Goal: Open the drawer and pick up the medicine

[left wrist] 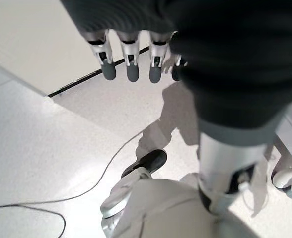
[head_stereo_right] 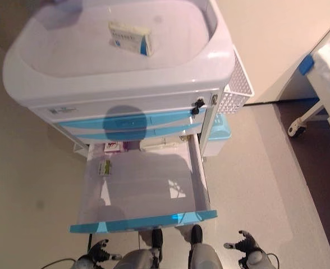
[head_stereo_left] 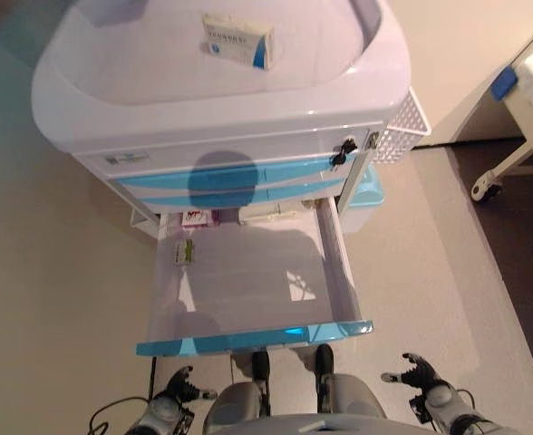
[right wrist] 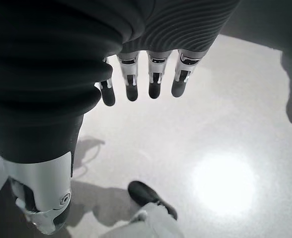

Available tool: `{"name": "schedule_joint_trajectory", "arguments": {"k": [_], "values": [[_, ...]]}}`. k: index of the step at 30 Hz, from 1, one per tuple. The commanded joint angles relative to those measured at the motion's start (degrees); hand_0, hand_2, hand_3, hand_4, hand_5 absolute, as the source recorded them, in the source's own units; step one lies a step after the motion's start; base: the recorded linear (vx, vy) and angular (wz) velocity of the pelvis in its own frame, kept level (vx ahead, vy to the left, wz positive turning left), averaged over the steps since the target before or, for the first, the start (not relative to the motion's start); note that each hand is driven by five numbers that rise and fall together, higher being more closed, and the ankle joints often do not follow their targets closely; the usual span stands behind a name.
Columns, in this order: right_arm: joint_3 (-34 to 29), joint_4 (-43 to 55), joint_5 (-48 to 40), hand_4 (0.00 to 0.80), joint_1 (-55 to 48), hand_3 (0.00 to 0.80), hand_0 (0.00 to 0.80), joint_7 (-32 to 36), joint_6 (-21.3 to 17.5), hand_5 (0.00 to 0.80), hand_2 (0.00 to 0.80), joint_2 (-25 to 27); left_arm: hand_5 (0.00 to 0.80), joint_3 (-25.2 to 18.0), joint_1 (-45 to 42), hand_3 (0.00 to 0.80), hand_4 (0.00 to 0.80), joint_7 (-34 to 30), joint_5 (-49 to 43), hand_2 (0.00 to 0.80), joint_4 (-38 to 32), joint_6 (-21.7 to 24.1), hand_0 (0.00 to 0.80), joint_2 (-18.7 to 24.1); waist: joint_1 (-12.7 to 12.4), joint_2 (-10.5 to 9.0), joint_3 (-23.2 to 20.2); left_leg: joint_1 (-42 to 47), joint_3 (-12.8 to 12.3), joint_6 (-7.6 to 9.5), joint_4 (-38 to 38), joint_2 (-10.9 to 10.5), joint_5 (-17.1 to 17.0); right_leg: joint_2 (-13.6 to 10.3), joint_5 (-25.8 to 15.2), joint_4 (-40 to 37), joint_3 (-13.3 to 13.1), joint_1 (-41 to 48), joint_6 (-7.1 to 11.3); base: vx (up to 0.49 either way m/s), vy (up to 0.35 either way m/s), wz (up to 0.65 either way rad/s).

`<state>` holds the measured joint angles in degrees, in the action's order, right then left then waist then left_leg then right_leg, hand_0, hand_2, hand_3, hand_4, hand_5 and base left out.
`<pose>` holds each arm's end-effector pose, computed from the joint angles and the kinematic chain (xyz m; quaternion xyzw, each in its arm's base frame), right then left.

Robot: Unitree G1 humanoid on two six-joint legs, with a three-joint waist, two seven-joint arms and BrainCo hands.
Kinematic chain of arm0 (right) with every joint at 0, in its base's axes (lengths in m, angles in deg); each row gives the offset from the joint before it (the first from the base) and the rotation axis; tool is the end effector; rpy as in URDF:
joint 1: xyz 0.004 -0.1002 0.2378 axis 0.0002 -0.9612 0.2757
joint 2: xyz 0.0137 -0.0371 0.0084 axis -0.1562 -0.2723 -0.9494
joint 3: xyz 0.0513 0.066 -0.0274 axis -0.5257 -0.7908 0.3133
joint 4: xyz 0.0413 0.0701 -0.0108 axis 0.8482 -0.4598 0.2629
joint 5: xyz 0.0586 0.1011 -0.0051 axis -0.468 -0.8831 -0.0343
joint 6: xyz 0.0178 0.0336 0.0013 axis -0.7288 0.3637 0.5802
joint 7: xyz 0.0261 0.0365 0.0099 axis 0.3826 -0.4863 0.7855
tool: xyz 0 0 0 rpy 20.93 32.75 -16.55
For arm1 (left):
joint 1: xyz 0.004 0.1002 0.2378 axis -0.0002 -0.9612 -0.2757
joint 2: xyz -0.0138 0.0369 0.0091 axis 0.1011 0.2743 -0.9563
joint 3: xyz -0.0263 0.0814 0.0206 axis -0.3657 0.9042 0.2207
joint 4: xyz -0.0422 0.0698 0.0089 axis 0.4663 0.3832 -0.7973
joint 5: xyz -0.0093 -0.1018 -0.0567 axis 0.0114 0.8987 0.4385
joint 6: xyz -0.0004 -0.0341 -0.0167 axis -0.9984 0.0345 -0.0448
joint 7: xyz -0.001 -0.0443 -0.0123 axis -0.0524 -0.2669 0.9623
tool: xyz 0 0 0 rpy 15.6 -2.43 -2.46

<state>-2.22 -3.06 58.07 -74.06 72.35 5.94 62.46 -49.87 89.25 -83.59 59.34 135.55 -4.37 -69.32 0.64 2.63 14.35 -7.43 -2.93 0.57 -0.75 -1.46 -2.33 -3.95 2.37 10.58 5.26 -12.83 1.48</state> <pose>0.1204 -0.2561 -0.0942 -0.3038 0.4694 -0.0299 0.8285 0.1109 0.2182 -0.1075 0.2600 0.4877 -0.0395 0.8324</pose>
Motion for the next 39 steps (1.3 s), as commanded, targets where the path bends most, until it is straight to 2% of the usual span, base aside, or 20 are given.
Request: {"name": "schedule_joint_trajectory", "arguments": {"k": [1,4,5,7,10,15,18,21,23,27,39], "values": [[2.2,2.5,-0.5,0.0,1.2,0.0,0.0,-0.6,0.0,0.0,0.0,0.6,0.0,0.2,0.5,0.0,0.0,1.5,-1.2,0.0,-1.2,1.2,0.0,0.6,0.4,-1.03,0.5,-5.3,-0.2,1.89,-8.8,-3.5,4.5,-0.8,0.2,8.2,-1.3,-4.9,1.18,-0.08,-0.035,0.02],[2.3,3.8,-1.2,0.0,1.6,0.0,0.0,-0.8,-0.3,0.0,0.0,0.8,0.0,1.2,1.4,0.0,0.0,2.0,-1.7,0.0,-2.0,1.1,0.0,1.0,0.5,-1.07,1.2,-7.6,-0.4,1.94,-11.4,-3.5,5.2,-1.0,1.4,11.4,-1.4,-6.8,0.85,-0.066,-0.033,0.01],[2.1,4.6,-2.0,0.0,2.1,0.0,0.0,-1.1,-0.5,0.0,0.0,1.6,0.0,2.8,2.8,0.0,0.0,2.4,-2.5,0.0,-3.6,1.2,0.0,1.7,0.9,-1.14,2.0,-10.3,-0.3,1.74,-14.8,-3.5,6.1,-1.5,2.5,14.9,-1.5,-9.1,0.36,-0.064,-0.035,0.09],[2.0,5.3,-2.2,0.0,2.3,0.0,0.0,-1.3,-0.6,0.0,0.0,1.9,0.0,3.5,3.1,0.0,0.0,2.5,-2.9,0.0,-4.1,1.3,0.0,2.0,1.1,-1.25,2.2,-11.5,-0.2,1.66,-16.3,-3.4,6.5,-1.6,2.9,16.1,-1.7,-10.1,0.19,-0.073,-0.051,0.15],[0.6,4.5,-3.5,0.0,3.3,0.0,0.0,-2.7,-0.7,0.0,0.0,2.6,0.0,7.0,4.2,0.0,0.0,3.2,-6.3,0.0,-7.8,1.1,0.0,3.1,1.4,-1.15,2.9,-14.1,-0.4,1.61,-19.9,-2.9,7.6,-1.6,3.9,19.1,-1.7,-12.4,-0.17,-0.05,-0.039,0.04],[-1.5,3.4,-6.7,0.0,3.4,0.0,0.0,-3.8,-1.2,0.0,0.0,2.9,0.0,14.2,6.2,0.0,0.0,2.3,-14.3,0.0,-18.6,0.7,0.0,6.7,2.0,-0.52,4.1,-16.5,-0.8,1.75,-23.0,-2.4,8.9,-1.4,4.7,21.3,-1.5,-14.6,-0.18,-0.042,-0.009,-0.07],[-1.1,3.0,-6.0,0.0,2.9,0.0,0.0,-3.6,-0.9,0.0,0.0,3.1,0.0,15.1,7.0,0.0,0.0,1.1,-15.3,0.0,-26.7,0.8,0.0,9.6,2.1,0.06,4.5,-18.0,-0.6,1.8,-23.4,-2.5,8.7,-1.5,4.9,21.7,-1.1,-15.8,-0.22,-0.056,0.001,0.02],[-2.0,3.5,-5.9,0.0,2.1,0.0,0.0,-3.4,-0.6,0.0,0.0,3.4,0.0,14.5,7.9,0.0,0.0,-0.3,-16.3,0.0,-34.7,0.3,0.0,13.0,2.2,0.45,5.1,-19.2,-0.5,1.91,-23.9,-2.5,8.6,-1.5,4.9,22.1,-0.9,-16.9,-0.22,-0.063,0.01,0.05],[-2.9,4.0,-6.3,0.0,1.3,0.0,0.0,-2.8,-0.5,0.0,0.0,3.1,0.0,12.4,8.4,0.0,0.0,-1.0,-16.9,0.0,-39.8,-0.1,0.0,15.6,2.1,0.64,5.5,-19.8,-0.6,2.03,-24.2,-2.5,8.6,-1.5,4.9,22.5,-1.2,-17.7,-0.26,-0.05,0.022,0.0],[-3.2,5.1,-6.0,0.0,0.0,0.0,0.0,-2.0,-0.3,0.0,0.0,3.0,0.0,9.9,9.1,0.0,0.0,-1.4,-17.6,0.0,-44.4,-0.8,0.0,18.3,2.1,0.47,5.6,-20.3,-0.8,2.17,-24.6,-2.4,8.7,-1.5,4.8,22.8,-1.5,-18.3,-0.34,-0.009,0.006,0.0],[-2.9,5.5,-6.2,0.0,-0.6,0.0,0.0,-0.3,-0.1,0.0,0.0,2.7,0.0,6.6,18.2,0.0,0.0,0.7,-20.0,0.0,-46.8,-3.2,0.0,22.2,2.5,-0.36,5.8,-20.8,-2.3,2.52,-23.9,-2.1,8.6,-0.9,4.1,21.8,-2.9,-19.7,-0.26,-0.005,0.021,-0.04]]}}
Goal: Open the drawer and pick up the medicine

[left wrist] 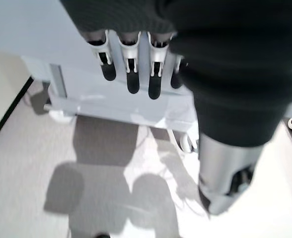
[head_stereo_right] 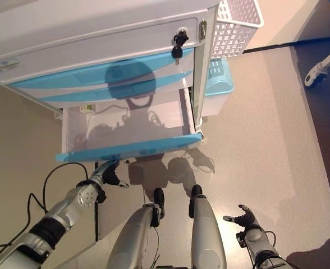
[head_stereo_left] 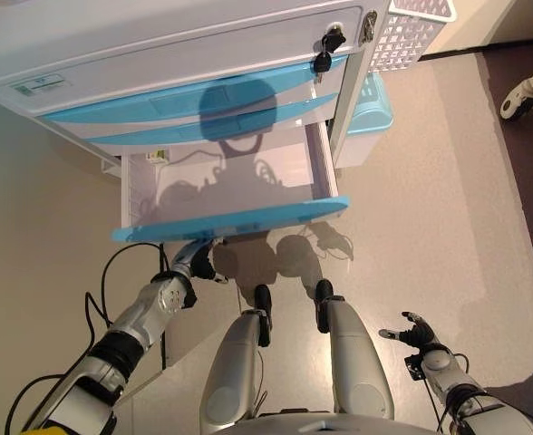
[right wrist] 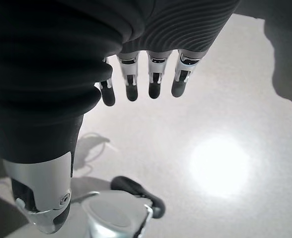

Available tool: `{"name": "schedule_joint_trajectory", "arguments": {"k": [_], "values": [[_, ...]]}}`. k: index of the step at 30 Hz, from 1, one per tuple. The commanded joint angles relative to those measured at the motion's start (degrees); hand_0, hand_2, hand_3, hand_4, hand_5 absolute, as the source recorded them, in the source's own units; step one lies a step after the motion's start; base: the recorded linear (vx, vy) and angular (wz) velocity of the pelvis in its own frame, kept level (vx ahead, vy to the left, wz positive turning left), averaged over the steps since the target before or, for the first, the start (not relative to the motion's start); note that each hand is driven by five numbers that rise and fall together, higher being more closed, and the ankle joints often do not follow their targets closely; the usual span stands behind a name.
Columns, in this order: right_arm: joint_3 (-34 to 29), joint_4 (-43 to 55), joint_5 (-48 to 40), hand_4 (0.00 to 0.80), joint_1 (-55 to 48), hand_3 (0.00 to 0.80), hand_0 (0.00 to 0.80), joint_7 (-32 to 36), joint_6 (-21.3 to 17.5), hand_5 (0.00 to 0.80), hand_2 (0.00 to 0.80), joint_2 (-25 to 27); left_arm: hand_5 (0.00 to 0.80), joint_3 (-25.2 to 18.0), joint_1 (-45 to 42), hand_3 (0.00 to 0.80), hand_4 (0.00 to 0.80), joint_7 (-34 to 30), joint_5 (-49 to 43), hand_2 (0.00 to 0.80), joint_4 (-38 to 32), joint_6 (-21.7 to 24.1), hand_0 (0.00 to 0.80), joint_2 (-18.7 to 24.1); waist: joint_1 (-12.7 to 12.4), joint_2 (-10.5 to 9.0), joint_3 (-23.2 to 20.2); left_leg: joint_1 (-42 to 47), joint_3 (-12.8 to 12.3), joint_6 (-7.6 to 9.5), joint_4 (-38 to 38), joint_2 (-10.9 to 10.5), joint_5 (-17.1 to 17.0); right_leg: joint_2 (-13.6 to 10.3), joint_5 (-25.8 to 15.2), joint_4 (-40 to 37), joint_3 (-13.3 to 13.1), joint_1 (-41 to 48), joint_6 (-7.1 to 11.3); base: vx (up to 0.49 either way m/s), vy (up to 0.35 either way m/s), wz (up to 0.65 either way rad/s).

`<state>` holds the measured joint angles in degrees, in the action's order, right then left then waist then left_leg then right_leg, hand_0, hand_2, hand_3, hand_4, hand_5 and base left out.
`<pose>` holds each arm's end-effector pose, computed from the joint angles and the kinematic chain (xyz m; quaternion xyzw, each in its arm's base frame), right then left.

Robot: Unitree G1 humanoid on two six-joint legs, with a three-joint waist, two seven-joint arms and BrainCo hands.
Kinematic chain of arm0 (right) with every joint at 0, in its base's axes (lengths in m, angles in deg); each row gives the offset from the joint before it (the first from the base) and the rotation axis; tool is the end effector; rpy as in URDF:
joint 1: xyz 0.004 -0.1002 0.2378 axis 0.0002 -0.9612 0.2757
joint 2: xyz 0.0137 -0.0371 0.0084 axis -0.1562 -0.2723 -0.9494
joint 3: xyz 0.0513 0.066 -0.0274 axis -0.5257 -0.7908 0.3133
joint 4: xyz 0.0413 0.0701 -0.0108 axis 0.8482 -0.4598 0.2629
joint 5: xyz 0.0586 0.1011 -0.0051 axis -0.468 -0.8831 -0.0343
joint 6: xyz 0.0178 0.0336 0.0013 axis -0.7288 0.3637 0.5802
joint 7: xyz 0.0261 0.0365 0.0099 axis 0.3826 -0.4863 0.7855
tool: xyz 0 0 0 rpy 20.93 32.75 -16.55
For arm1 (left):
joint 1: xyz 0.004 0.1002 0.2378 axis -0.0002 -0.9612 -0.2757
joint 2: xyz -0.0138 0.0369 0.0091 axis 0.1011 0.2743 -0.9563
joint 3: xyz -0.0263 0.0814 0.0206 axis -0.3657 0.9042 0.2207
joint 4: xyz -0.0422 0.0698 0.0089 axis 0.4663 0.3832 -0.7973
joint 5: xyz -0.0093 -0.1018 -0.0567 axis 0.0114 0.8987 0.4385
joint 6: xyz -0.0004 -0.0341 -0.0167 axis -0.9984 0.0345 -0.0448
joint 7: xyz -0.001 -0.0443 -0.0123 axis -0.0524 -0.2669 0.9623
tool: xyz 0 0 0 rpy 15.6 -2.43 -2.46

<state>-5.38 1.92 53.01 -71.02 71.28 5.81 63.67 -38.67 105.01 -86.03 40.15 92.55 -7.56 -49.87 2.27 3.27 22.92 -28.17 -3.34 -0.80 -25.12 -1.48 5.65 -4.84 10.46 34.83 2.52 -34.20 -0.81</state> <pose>0.1552 -0.2600 -0.0764 -0.2662 0.4048 -0.0866 0.8705 0.2660 0.2047 0.0442 0.5574 0.0462 -0.1463 0.8159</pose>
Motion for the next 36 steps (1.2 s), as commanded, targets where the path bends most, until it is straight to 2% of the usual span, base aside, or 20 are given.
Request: {"name": "schedule_joint_trajectory", "arguments": {"k": [1,8,12,16,29,36], "values": [[0.2,0.9,-1.2,0.0,-3.9,0.0,0.0,0.9,0.1,0.0,0.0,1.5,0.0,-4.9,3.6,0.0,0.0,3.6,-0.9,0.0,-3.7,-0.3,0.0,3.1,1.0,-1.14,-2.6,-0.2,-2.1,3.94,0.5,-2.0,0.7,0.1,-4.1,-2.5,-0.3,1.5,2.05,0.0,0.025,-0.07],[0.9,1.2,-1.6,0.0,-4.4,0.0,0.0,1.4,0.1,0.0,0.0,1.4,0.0,-4.5,9.3,0.0,0.0,5.6,-0.6,0.0,1.2,-1.2,0.0,3.4,1.8,-2.05,-2.4,-1.0,-3.0,4.22,0.0,-1.6,0.9,0.3,-4.3,-2.5,-1.2,0.6,2.16,0.007,0.023,-0.08],[2.3,1.3,-2.3,0.0,-4.8,0.0,0.0,1.6,-0.3,0.0,0.0,1.7,0.0,1.0,20.7,0.0,0.0,7.4,-1.7,0.0,14.4,-3.1,0.0,4.6,3.2,-3.6,-2.4,-2.0,-3.9,4.42,-0.6,-0.9,1.1,1.1,-4.9,-3.1,-1.9,-0.3,2.29,0.012,0.026,-0.11],[3.4,1.3,-2.8,0.0,-5.3,0.0,0.0,1.6,-0.7,0.0,0.0,1.7,0.0,3.0,27.0,0.0,0.0,8.8,-0.4,0.0,20.2,-3.5,0.0,5.6,3.9,-4.61,-2.6,-2.8,-4.2,4.48,-0.7,-0.5,1.1,1.4,-5.4,-3.6,-2.2,-0.9,2.48,0.013,0.011,-0.17],[5.7,0.2,-4.4,0.0,-4.7,0.0,0.0,2.1,-1.0,0.0,0.0,0.3,0.0,3.4,36.0,0.0,0.0,10.9,5.5,0.0,27.9,-3.3,0.0,7.5,4.5,-5.62,-4.3,-3.7,-5.1,4.73,-2.2,0.2,2.7,2.1,-5.7,-4.2,-3.3,-1.6,2.79,0.027,0.014,-0.04],[5.9,0.5,-4.8,0.0,-4.6,0.0,0.0,2.0,-1.1,0.0,0.0,-0.3,0.0,2.6,34.5,0.0,0.0,10.8,6.4,0.0,28.6,-3.2,0.0,6.4,4.5,-5.76,-4.9,-3.4,-5.6,4.65,-2.1,0.3,2.9,2.4,-5.9,-4.5,-3.8,-1.7,2.81,0.009,0.02,-0.09]]}}
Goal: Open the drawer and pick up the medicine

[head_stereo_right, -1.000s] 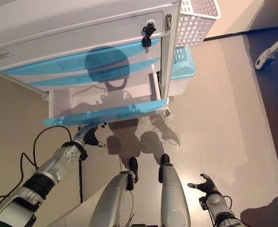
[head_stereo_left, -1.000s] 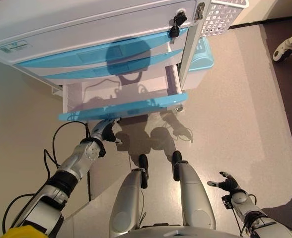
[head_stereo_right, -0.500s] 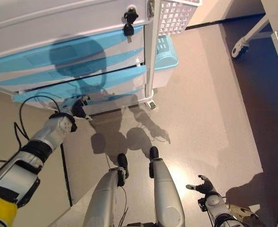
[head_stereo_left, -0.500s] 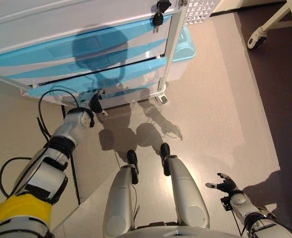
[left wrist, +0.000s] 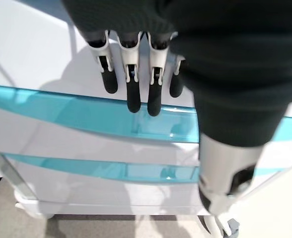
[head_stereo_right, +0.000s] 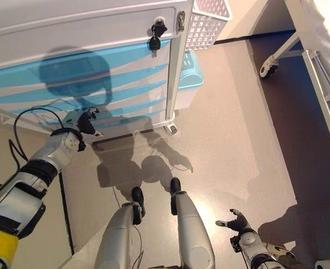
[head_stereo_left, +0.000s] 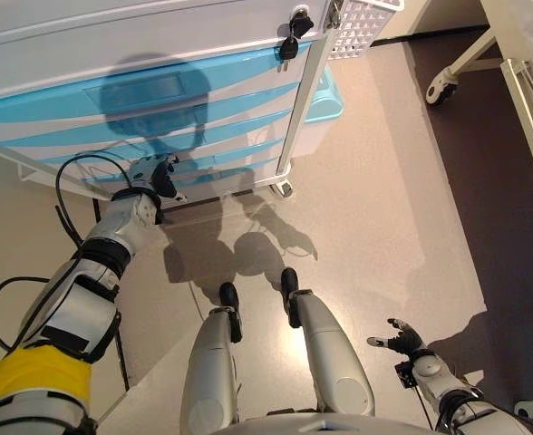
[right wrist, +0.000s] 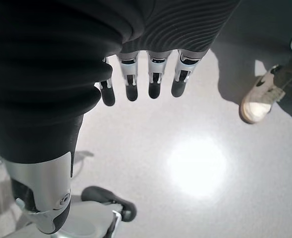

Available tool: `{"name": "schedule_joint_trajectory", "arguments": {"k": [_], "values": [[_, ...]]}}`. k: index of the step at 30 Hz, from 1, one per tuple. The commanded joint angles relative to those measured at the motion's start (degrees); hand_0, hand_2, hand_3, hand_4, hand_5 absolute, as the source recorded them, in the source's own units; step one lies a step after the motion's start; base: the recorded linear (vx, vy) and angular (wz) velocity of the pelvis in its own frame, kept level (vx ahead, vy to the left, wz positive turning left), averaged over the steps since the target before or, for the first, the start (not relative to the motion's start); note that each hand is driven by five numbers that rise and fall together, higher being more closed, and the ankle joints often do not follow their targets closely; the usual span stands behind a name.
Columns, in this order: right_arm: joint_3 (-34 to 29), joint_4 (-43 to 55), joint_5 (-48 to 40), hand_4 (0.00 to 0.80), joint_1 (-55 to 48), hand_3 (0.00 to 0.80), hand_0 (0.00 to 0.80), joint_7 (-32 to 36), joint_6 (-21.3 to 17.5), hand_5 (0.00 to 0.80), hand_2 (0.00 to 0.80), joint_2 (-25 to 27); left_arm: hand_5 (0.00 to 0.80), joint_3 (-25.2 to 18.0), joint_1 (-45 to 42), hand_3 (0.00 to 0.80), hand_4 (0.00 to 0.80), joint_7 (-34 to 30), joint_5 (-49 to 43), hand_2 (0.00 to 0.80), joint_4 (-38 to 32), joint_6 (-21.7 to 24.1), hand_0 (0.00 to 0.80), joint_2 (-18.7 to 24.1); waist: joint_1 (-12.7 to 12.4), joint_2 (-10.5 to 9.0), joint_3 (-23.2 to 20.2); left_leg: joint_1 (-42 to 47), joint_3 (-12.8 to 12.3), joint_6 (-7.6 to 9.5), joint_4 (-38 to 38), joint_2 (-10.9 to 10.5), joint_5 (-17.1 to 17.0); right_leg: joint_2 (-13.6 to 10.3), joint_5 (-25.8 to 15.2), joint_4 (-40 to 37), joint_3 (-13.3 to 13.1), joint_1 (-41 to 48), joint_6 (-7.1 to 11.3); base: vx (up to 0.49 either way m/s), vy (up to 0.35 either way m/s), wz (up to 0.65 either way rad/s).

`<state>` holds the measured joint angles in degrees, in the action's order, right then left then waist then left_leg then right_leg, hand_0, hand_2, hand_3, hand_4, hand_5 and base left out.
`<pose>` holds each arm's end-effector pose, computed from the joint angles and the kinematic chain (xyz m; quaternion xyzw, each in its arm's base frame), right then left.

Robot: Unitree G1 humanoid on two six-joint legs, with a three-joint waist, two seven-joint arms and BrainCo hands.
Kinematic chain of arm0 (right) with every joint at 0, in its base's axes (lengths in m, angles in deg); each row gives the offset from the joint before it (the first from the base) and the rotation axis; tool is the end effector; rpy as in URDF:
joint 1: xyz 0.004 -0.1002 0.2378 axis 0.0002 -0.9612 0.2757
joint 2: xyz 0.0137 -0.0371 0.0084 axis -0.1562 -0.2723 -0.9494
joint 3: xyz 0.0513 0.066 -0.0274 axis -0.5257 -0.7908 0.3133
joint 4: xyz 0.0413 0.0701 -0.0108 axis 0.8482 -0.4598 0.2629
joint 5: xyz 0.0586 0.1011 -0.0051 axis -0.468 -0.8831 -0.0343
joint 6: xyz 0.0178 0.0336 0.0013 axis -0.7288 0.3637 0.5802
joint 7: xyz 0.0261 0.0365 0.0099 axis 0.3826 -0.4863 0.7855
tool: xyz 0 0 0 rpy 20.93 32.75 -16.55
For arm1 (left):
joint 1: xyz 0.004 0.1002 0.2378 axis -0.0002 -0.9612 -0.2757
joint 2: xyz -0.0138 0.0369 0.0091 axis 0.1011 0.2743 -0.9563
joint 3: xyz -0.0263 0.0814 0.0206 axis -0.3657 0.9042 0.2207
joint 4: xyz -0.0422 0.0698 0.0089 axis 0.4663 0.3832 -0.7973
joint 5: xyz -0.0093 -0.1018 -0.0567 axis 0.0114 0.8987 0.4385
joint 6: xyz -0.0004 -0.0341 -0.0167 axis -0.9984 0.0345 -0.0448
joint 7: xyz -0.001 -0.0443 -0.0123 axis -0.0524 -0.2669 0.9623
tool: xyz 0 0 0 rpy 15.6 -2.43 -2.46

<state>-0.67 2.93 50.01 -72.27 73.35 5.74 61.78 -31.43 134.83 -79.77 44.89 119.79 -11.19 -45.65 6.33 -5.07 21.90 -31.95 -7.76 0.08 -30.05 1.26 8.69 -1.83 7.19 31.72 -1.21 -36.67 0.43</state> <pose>0.1495 -0.2421 -0.0845 -0.2454 0.4157 -0.0404 0.8748 0.3389 0.2473 0.1309 0.6279 0.0448 0.0392 0.7760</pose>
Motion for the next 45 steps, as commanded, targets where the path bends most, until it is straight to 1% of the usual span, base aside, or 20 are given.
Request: {"name": "schedule_joint_trajectory", "arguments": {"k": [1,4,5,6,7,8,9,11,17,19,21,23,25,30,33,36,39,41,42,45], "values": [[1.1,-0.5,-1.9,0.0,-3.4,0.0,0.0,-0.1,-1.1,0.0,0.0,1.5,0.0,-4.8,4.5,0.0,0.0,4.5,1.7,0.0,1.5,0.4,0.0,2.0,0.4,2.56,-4.0,0.3,-1.2,3.76,2.8,-2.4,-0.1,-0.6,-2.7,-1.4,-0.1,0.7,1.55,-0.004,0.012,-0.04],[0.8,-0.3,-2.3,0.0,-3.8,0.0,0.0,-0.2,-1.1,0.0,0.0,1.1,0.0,-5.2,3.0,0.0,0.0,4.4,1.6,0.0,1.4,0.3,0.0,1.4,0.3,2.43,-4.1,0.4,-1.4,3.76,2.7,-2.3,-0.1,-0.4,-2.7,-1.4,-0.3,0.8,1.49,-0.01,0.013,-0.02],[0.5,-0.2,-2.5,0.0,-4.0,0.0,0.0,-0.2,-1.1,0.0,0.0,0.8,0.0,-7.0,0.6,0.0,0.0,4.5,3.5,0.0,0.6,0.7,0.0,0.4,0.1,2.31,-4.2,0.6,-1.3,3.7,2.8,-2.3,-0.2,-0.4,-2.8,-1.6,-0.3,1.1,1.48,-0.008,0.003,-0.05],[0.5,-0.2,-2.5,0.0,-4.1,0.0,0.0,-0.2,-1.1,0.0,0.0,0.8,0.0,-7.0,0.5,0.0,0.0,4.5,3.5,0.0,0.6,0.7,0.0,0.4,0.1,2.32,-4.2,0.7,-1.3,3.7,2.8,-2.3,-0.2,-0.4,-2.8,-1.6,-0.3,1.1,1.48,0.001,-0.007,-0.06],[-0.1,-0.1,-3.3,0.0,-4.4,0.0,0.0,0.4,-1.0,0.0,0.0,0.2,0.0,-11.3,-4.5,0.0,0.0,4.6,8.9,0.0,-0.5,1.6,0.0,-2.7,-0.3,2.13,-4.2,1.7,-1.1,3.66,3.4,-2.3,-0.5,-0.4,-3.1,-2.3,-0.2,2.4,1.57,0.007,-0.01,-0.05],[-0.1,-0.1,-3.3,0.0,-4.4,0.0,0.0,0.4,-1.0,0.0,0.0,0.2,0.0,-11.3,-4.5,0.0,0.0,4.6,8.9,0.0,-0.6,1.6,0.0,-2.7,-0.2,2.16,-4.2,1.8,-1.1,3.66,3.4,-2.3,-0.5,-0.4,-3.1,-2.3,-0.2,2.4,1.57,0.015,-0.013,-0.04],[-0.5,-0.1,-3.7,0.0,-4.6,0.0,0.0,0.5,-1.0,0.0,0.0,0.1,0.0,-12.7,-6.5,0.0,0.0,4.5,10.7,0.0,-1.5,2.2,0.0,-3.6,-0.4,2.09,-4.3,2.5,-0.9,3.66,3.9,-2.3,-0.5,-0.4,-3.2,-2.7,-0.2,3.1,1.61,0.007,-0.003,-0.04],[-1.3,0.3,-4.1,0.0,-5.0,0.0,0.0,0.6,-1.0,0.0,0.0,-0.2,0.0,-16.5,-11.5,0.0,0.0,4.3,17.0,0.0,-2.9,3.7,0.0,-7.1,-0.8,2.14,-4.6,4.1,-0.5,3.58,5.1,-2.6,-0.8,-0.6,-3.5,-3.6,0.0,4.8,1.6,0.03,-0.005,-0.05],[-3.4,0.6,-3.3,0.0,-6.0,0.0,0.0,0.4,-1.2,0.0,0.0,-0.6,0.0,-24.1,-24.1,0.0,0.0,3.0,29.1,0.0,-8.0,8.2,0.0,-14.4,-1.8,2.59,-5.8,10.6,0.8,3.09,10.5,-3.7,-2.1,-1.1,-4.4,-7.9,0.8,11.4,1.82,0.06,-0.004,0.0],[-3.7,-0.4,-2.7,0.0,-6.1,0.0,0.0,0.3,-1.0,0.0,0.0,-1.1,0.0,-25.7,-27.9,0.0,0.0,1.8,32.6,0.0,-8.7,9.6,0.0,-16.5,-2.4,2.89,-6.4,13.4,1.3,2.81,13.1,-4.0,-2.9,-1.1,-4.8,-10.2,1.3,14.4,2.03,0.091,-0.017,0.06],[-3.8,-0.7,-2.3,0.0,-6.3,0.0,0.0,0.6,-1.0,0.0,0.0,-1.0,0.0,-26.8,-31.1,0.0,0.0,0.8,34.2,0.0,-9.2,10.4,0.0,-17.5,-2.7,3.23,-7.3,15.8,1.7,2.56,15.6,-4.2,-3.9,-1.1,-5.4,-12.6,1.5,16.9,2.23,0.092,-0.018,0.14],[-3.7,-0.9,-1.2,0.0,-7.0,0.0,0.0,1.1,-0.9,0.0,0.0,-1.0,0.0,-27.2,-35.6,0.0,0.0,-1.2,32.9,0.0,-9.6,10.9,0.0,-17.3,-3.4,3.91,-9.2,19.7,2.5,2.2,20.2,-4.6,-5.7,-0.9,-6.2,-16.3,2.2,20.4,2.65,0.12,-0.033,0.1],[-3.7,-1.4,-0.8,0.0,-7.3,0.0,0.0,1.3,-0.9,0.0,0.0,-1.1,0.0,-27.2,-36.9,0.0,0.0,-1.6,32.3,0.0,-10.4,10.8,0.0,-17.4,-3.6,4.12,-9.8,21.1,2.8,2.06,22.0,-4.7,-6.4,-0.8,-6.5,-17.6,2.5,21.7,2.75,0.078,-0.032,0.02],[-4.4,-2.3,-0.1,0.0,-8.4,0.0,0.0,1.7,-0.5,0.0,0.0,-1.8,0.0,-29.2,-42.9,0.0,0.0,-3.3,32.0,0.0,-8.0,10.5,0.0,-18.7,-4.4,4.47,-13.4,26.2,3.6,1.34,27.4,-4.4,-8.8,-0.4,-7.2,-22.7,4.1,27.2,3.08,0.08,-0.055,0.18],[-4.0,-3.0,0.9,0.0,-8.8,0.0,0.0,1.8,-0.2,0.0,0.0,-2.4,0.0,-29.5,-45.6,0.0,0.0,-4.0,29.8,0.0,-4.6,9.6,0.0,-19.5,-5.0,4.47,-15.4,28.8,3.8,1.04,29.2,-4.0,-9.3,-0.1,-7.3,-25.0,4.8,30.3,3.19,0.077,-0.057,0.07],[-3.5,-3.8,1.1,0.0,-9.1,0.0,0.0,2.6,0.0,0.0,0.0,-3.0,0.0,-28.1,-47.2,0.0,0.0,-4.9,25.3,0.0,0.0,8.5,0.0,-20.3,-5.5,4.31,-17.2,30.9,3.6,0.72,30.1,-3.6,-9.3,0.1,-7.2,-26.5,5.5,32.7,3.28,0.071,-0.047,0.13],[-3.2,-5.4,1.2,0.0,-9.2,0.0,0.0,3.4,0.1,0.0,0.0,-3.4,0.0,-26.3,-48.3,0.0,0.0,-5.8,21.3,0.0,6.3,7.8,0.0,-22.0,-5.9,4.06,-18.3,32.7,3.7,0.67,30.3,-3.4,-8.9,0.3,-7.0,-27.7,6.0,35.1,3.21,0.051,-0.037,0.09],[-3.3,-6.4,-0.3,0.0,-9.3,0.0,0.0,4.7,0.1,0.0,0.0,-3.8,0.0,-24.6,-49.6,0.0,0.0,-6.3,17.7,0.0,10.5,7.6,0.0,-23.6,-6.3,3.81,-19.4,33.8,3.6,0.63,30.3,-3.3,-8.5,0.4,-6.8,-28.3,6.3,36.5,3.14,0.047,-0.03,0.01],[-3.3,-6.4,-0.3,0.0,-9.3,0.0,0.0,4.7,0.1,0.0,0.0,-3.8,0.0,-24.6,-49.6,0.0,0.0,-6.3,17.7,0.0,10.5,7.6,0.0,-23.6,-6.3,3.81,-19.4,33.8,3.6,0.63,30.3,-3.3,-8.5,0.4,-6.8,-28.3,6.3,36.5,3.14,0.0,0.0,0.0],[-3.9,-7.5,-3.1,0.0,-9.4,0.0,0.0,6.3,0.1,0.0,0.0,-4.6,0.0,-24.2,-51.2,0.0,0.0,-7.2,16.5,0.0,14.1,7.1,0.0,-25.3,-6.7,3.38,-20.2,34.6,3.9,0.51,30.6,-3.3,-8.5,0.6,-6.7,-28.7,6.5,37.5,3.03,0.013,-0.022,0.02]]}}
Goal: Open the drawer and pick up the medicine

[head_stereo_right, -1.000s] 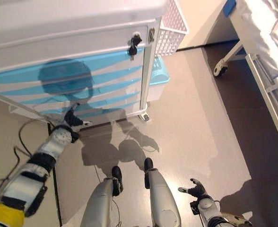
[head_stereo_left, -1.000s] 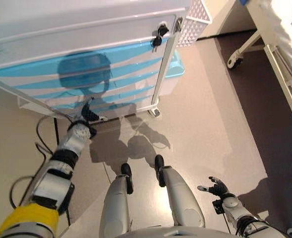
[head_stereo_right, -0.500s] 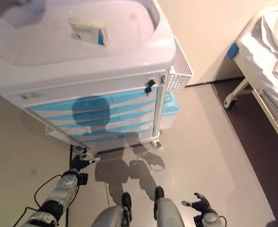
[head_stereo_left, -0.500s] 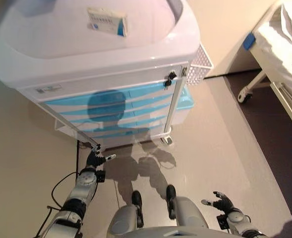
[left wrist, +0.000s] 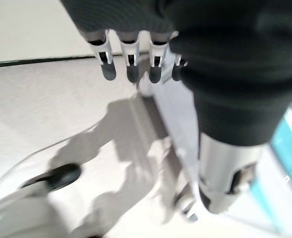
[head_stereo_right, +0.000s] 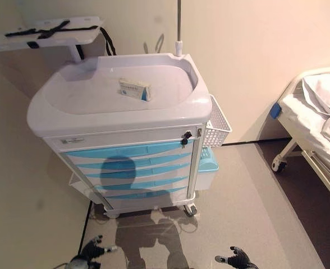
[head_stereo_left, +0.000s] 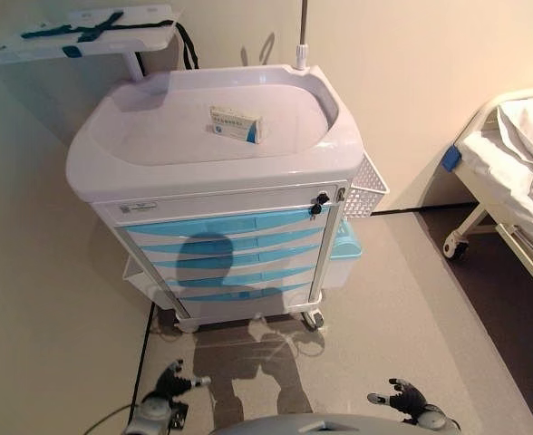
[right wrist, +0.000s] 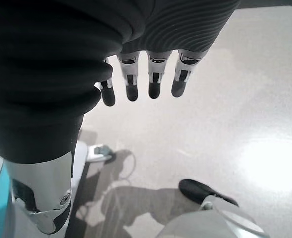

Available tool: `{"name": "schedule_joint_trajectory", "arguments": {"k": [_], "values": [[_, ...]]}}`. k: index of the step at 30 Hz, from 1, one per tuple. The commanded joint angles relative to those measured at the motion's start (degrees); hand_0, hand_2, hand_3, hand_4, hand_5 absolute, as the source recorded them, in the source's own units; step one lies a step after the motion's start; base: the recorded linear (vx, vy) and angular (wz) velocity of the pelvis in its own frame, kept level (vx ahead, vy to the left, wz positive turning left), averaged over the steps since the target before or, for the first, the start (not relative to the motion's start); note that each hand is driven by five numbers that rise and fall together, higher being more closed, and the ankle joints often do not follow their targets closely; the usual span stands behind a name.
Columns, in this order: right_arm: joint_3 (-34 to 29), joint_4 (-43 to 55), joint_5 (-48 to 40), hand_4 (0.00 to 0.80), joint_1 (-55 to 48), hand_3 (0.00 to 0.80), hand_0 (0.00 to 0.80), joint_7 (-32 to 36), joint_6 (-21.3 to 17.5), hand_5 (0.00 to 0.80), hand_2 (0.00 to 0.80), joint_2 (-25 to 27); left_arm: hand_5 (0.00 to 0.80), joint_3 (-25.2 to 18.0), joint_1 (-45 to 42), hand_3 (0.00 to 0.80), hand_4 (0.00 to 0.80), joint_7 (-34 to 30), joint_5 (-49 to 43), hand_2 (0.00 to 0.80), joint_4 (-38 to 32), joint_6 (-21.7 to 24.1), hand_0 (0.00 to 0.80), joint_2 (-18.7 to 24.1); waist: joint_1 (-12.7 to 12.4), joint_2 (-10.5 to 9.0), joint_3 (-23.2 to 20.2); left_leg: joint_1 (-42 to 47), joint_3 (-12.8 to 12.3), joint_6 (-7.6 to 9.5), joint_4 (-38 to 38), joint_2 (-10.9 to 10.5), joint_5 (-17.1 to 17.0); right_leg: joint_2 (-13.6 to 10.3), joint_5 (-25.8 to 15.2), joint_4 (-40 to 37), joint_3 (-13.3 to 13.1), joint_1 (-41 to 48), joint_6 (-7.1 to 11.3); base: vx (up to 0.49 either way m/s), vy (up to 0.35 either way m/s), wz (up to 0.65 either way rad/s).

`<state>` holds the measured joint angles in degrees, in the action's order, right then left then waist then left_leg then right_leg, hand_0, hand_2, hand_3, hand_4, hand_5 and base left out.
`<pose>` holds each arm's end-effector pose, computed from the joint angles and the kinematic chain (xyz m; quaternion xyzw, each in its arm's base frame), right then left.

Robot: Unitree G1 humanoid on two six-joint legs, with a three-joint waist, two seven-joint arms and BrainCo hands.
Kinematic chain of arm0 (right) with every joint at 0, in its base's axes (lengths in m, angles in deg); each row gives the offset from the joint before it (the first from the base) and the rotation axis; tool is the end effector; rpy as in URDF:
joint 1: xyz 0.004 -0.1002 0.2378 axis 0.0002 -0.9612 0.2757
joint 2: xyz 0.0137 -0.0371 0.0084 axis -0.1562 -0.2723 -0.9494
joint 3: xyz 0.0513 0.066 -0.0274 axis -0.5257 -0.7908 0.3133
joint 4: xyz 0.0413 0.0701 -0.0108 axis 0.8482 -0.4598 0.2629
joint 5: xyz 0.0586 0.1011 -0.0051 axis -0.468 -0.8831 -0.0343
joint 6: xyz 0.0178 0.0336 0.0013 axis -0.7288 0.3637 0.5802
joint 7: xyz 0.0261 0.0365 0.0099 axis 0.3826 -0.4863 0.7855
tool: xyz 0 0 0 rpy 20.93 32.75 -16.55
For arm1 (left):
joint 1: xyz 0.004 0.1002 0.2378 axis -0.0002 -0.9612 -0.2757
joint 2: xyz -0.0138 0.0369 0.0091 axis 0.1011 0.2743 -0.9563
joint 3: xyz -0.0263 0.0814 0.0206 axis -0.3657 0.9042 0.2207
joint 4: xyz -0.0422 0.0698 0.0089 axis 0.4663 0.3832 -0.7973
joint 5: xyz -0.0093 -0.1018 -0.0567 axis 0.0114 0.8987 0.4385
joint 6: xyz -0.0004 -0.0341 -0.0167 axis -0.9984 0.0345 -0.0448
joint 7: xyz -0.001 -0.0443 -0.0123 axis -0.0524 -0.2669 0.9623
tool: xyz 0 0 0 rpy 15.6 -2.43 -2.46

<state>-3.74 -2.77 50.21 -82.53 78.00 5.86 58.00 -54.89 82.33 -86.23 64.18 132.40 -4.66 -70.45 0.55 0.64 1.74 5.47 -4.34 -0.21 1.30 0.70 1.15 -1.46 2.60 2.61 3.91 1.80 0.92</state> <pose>0.0674 -0.2352 -0.1141 -0.1801 0.5450 -0.0212 0.8186 0.0779 0.2182 -0.1146 0.1745 0.5262 -0.0030 0.8323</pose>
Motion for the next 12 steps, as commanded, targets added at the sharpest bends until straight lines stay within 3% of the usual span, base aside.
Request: {"name": "schedule_joint_trajectory", "arguments": {"k": [1,8,12], "values": [[-0.9,-1.8,-3.3,0.0,0.8,0.0,0.0,1.6,0.0,0.0,0.0,-0.8,0.0,-0.7,1.3,0.0,0.0,-0.8,-2.8,0.0,1.6,0.6,0.0,-0.5,-0.9,-2.33,0.0,-2.8,0.5,0.8,-0.7,-2.7,-0.9,0.2,-2.1,0.4,1.4,-0.9,2.54,0.01,-0.027,0.07],[-0.2,-3.6,-5.5,0.0,1.0,0.0,0.0,2.9,0.3,0.0,0.0,-3.4,0.0,-1.9,0.0,0.0,0.0,-1.4,-2.1,0.0,7.1,-0.6,0.0,-2.9,-2.0,-3.55,-1.3,-2.6,1.4,-0.17,3.6,-2.2,-3.6,0.7,-3.5,-3.7,2.9,0.1,2.5,-0.015,-0.038,0.08],[1.3,-3.9,-3.8,0.0,1.4,0.0,0.0,2.3,0.6,0.0,0.0,-4.0,0.0,0.2,0.6,0.0,0.0,-1.6,-4.2,0.0,7.4,-0.7,0.0,-3.1,-2.0,-3.94,-1.8,-2.7,1.6,-0.42,3.7,-2.1,-3.6,0.7,-4.2,-5.0,3.6,0.8,2.71,0.01,-0.017,0.13]]}}
